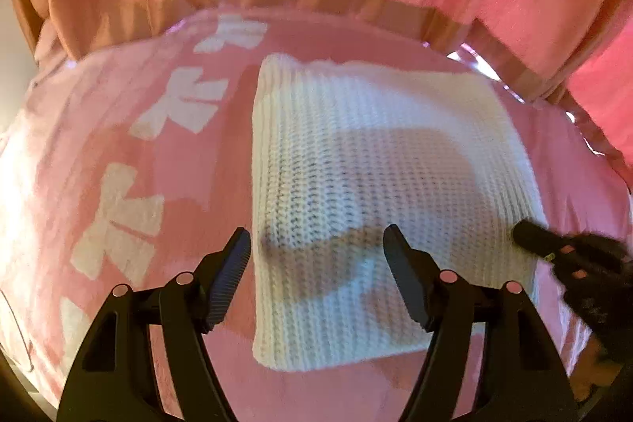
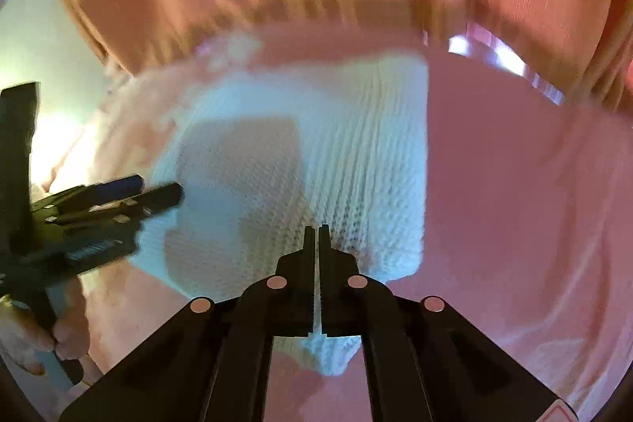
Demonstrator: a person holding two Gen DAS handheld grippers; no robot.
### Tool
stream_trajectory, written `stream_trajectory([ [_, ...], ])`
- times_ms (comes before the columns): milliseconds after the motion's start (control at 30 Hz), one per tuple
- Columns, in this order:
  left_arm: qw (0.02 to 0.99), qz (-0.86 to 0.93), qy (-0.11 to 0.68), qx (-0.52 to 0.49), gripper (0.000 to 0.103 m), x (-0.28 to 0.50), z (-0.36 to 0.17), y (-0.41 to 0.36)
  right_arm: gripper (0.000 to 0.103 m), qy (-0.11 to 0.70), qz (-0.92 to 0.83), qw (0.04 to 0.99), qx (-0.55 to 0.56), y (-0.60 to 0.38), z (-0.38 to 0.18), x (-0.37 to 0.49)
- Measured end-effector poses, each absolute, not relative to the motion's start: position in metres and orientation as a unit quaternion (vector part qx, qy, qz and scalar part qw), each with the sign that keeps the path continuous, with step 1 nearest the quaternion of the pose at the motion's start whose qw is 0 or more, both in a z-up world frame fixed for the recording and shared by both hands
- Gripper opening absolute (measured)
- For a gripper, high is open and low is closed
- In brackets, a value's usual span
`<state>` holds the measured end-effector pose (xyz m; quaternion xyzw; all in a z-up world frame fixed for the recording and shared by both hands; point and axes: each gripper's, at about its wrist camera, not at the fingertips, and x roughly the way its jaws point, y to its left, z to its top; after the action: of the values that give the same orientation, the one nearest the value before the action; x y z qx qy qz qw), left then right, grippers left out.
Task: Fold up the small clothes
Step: 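Release the folded sweater and pull both tools back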
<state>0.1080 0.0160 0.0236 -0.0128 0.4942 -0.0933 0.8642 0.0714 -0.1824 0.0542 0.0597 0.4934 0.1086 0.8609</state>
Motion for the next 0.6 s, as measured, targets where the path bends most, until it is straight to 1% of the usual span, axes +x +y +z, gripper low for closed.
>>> stream_trajectory([
  [33, 0.871, -0.091, 0.483, -0.005, 0.067, 0.102, 0.029, 0.014, 0.001, 0.494, 0.103, 0.862, 0.054, -0.183, 0.052, 0.069],
  [133, 0.885, -0.086, 0.457, 0.021, 0.067, 0.091, 0.04, 0.006, 0.0, 0.544, 0.069, 0.835, 0.04, -0.188, 0.017, 0.076],
  [167, 0.886, -0.088, 0.455, 0.023, 0.067, 0.088, 0.041, 0.005, 0.0, 0.547, 0.068, 0.833, 0.048, -0.19, 0.012, 0.077],
  [233, 0.89, -0.087, 0.446, 0.037, 0.068, 0.079, 0.045, 0.001, 0.0, 0.528, 0.068, 0.845, 0.059, -0.193, 0.028, 0.068],
  [267, 0.894, -0.084, 0.439, 0.045, 0.071, 0.073, 0.047, 0.001, 0.002, 0.51, 0.069, 0.855, 0.066, -0.196, 0.04, 0.06],
  [300, 0.9, -0.078, 0.427, 0.053, 0.074, 0.066, 0.05, 0.001, 0.008, 0.487, 0.067, 0.868, 0.075, -0.2, 0.053, 0.049],
  [367, 0.911, -0.063, 0.403, 0.057, 0.092, 0.051, 0.054, 0.005, 0.017, 0.462, 0.056, 0.882, 0.081, -0.206, 0.063, 0.033],
  [400, 0.917, -0.057, 0.39, 0.056, 0.093, 0.042, 0.056, 0.008, 0.029, 0.45, 0.048, 0.888, 0.083, -0.209, 0.066, 0.022],
  [433, 0.921, -0.055, 0.382, 0.056, 0.093, 0.034, 0.057, 0.01, 0.043, 0.441, 0.038, 0.893, 0.083, -0.21, 0.067, 0.013],
  [467, 0.925, -0.051, 0.373, 0.06, 0.093, 0.025, 0.056, 0.012, 0.048, 0.432, 0.026, 0.898, 0.079, -0.212, 0.066, 0.001],
  [567, 0.931, -0.041, 0.358, 0.063, 0.093, 0.006, 0.054, 0.017, 0.054, 0.408, -0.003, 0.911, 0.058, -0.207, 0.064, -0.023],
  [600, 0.93, -0.039, 0.36, 0.061, 0.093, 0.0, 0.051, 0.018, 0.06, 0.402, -0.012, 0.915, 0.047, -0.204, 0.064, -0.03],
])
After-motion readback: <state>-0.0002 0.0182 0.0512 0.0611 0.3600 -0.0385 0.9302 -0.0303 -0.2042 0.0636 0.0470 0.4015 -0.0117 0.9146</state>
